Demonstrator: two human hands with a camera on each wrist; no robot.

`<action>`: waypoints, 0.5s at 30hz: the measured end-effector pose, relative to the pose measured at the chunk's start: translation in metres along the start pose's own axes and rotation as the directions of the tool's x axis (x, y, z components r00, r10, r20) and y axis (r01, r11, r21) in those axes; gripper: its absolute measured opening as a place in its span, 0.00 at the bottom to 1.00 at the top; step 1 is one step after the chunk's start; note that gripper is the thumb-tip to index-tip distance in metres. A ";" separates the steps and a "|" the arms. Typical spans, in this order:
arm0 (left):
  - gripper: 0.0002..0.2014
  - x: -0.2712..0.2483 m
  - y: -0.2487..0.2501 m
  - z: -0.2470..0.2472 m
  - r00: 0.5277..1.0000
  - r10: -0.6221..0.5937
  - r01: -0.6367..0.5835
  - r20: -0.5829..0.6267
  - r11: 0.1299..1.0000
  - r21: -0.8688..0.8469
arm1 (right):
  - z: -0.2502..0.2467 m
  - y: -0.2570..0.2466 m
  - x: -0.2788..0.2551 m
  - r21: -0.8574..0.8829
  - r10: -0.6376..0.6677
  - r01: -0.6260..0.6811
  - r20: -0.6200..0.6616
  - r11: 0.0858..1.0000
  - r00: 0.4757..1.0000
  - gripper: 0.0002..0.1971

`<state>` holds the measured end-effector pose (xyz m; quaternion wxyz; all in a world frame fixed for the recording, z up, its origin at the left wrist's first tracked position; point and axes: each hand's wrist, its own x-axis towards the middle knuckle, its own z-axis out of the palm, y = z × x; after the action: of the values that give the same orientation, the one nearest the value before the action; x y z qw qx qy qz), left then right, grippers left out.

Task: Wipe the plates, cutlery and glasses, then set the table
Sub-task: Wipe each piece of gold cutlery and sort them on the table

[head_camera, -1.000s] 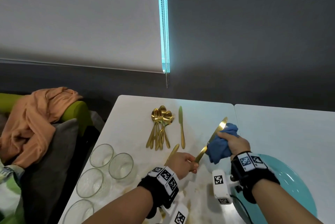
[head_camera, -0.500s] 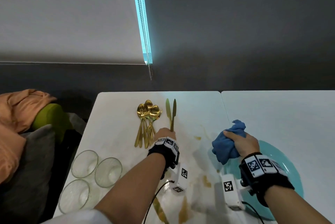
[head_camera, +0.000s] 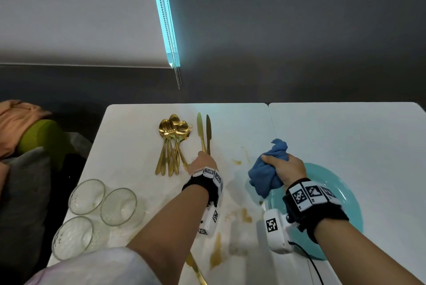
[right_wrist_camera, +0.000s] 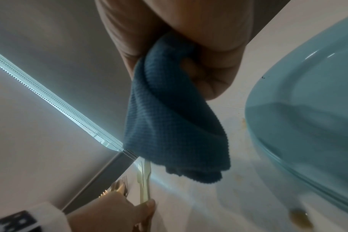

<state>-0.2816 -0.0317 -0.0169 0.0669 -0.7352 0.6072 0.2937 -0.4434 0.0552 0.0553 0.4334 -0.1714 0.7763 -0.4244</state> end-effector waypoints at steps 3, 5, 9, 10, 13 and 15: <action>0.15 0.002 0.000 -0.003 1.000 0.016 -0.017 -0.009 0.998 -0.052 | 0.001 0.004 -0.001 -0.002 -0.003 0.004 0.017 1.000 1.000 0.06; 0.14 0.000 -0.001 -0.004 0.999 0.039 -0.041 -0.027 0.997 -0.070 | -0.002 0.009 -0.001 -0.007 -0.007 0.008 0.023 1.000 1.000 0.08; 0.16 -0.016 -0.011 -0.005 0.994 0.087 -0.086 -0.060 0.996 0.015 | -0.012 0.016 -0.002 -0.040 -0.015 0.017 0.048 0.999 0.999 0.07; 0.16 -0.021 -0.016 -0.005 0.994 0.089 -0.085 -0.067 0.995 0.059 | -0.013 0.018 -0.002 -0.054 -0.010 0.014 0.058 0.998 0.998 0.07; 0.21 -0.036 -0.042 -0.002 0.994 0.028 -0.011 -0.106 0.987 0.162 | -0.017 0.021 -0.006 -0.075 0.008 0.000 0.107 0.997 0.994 0.06; 0.24 -0.046 -0.061 0.001 0.992 -0.034 0.060 -0.125 0.975 0.214 | -0.016 0.023 -0.009 -0.098 0.005 0.010 0.147 0.995 0.989 0.06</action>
<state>-0.2288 0.0238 -0.0095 0.1169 -0.7541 0.6210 0.1789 -0.4495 0.0825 0.0460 0.4800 -0.2244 0.7621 -0.3722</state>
